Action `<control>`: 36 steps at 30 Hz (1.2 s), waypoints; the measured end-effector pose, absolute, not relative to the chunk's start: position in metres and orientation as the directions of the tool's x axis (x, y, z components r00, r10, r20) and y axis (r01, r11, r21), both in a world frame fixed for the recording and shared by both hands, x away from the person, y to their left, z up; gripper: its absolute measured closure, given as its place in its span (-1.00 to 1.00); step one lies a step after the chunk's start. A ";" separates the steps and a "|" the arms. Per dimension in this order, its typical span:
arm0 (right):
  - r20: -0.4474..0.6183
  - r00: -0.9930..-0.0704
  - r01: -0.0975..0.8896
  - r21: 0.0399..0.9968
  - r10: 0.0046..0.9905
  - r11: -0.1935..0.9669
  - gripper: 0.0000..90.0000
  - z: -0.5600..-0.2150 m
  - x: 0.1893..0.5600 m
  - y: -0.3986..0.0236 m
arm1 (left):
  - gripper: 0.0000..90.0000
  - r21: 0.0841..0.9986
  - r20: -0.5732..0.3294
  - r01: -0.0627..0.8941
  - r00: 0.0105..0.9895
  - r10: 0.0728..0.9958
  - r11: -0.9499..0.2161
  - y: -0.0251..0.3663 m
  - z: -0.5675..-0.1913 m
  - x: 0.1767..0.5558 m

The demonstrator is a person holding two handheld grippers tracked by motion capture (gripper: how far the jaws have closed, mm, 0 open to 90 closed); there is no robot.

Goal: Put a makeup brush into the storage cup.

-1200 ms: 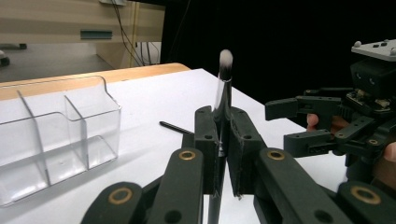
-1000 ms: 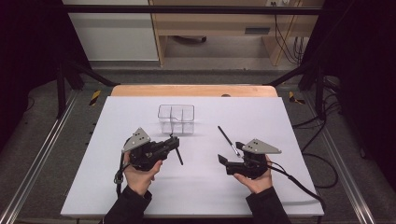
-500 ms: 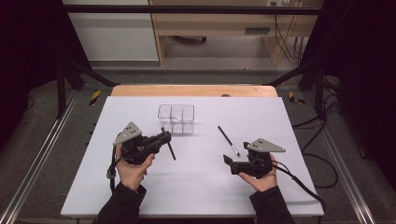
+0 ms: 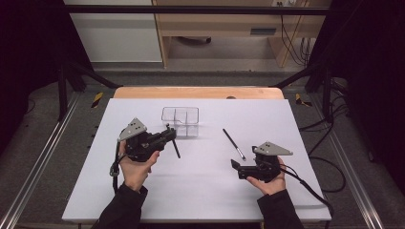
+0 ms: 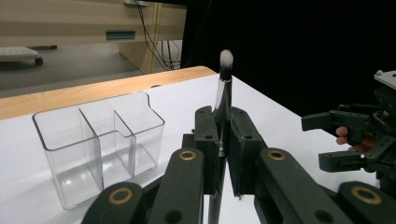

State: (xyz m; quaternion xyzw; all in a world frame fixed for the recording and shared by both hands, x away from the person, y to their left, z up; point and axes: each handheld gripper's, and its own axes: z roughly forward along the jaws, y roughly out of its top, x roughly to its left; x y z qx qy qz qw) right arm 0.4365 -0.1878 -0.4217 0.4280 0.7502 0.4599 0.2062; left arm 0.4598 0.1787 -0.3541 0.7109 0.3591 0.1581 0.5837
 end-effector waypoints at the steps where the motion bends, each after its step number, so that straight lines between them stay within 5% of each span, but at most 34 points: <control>1: 0.085 -0.548 0.453 0.866 0.832 0.210 -0.84 -0.422 0.437 -0.188 | 0.85 0.944 -0.190 0.325 0.692 0.697 -0.065 0.179 -0.353 0.461; 36: 0.097 -0.527 0.469 0.862 0.844 0.194 -0.86 -0.420 0.437 -0.194 | 0.85 0.950 -0.132 0.298 0.660 0.740 -0.096 0.171 -0.315 0.509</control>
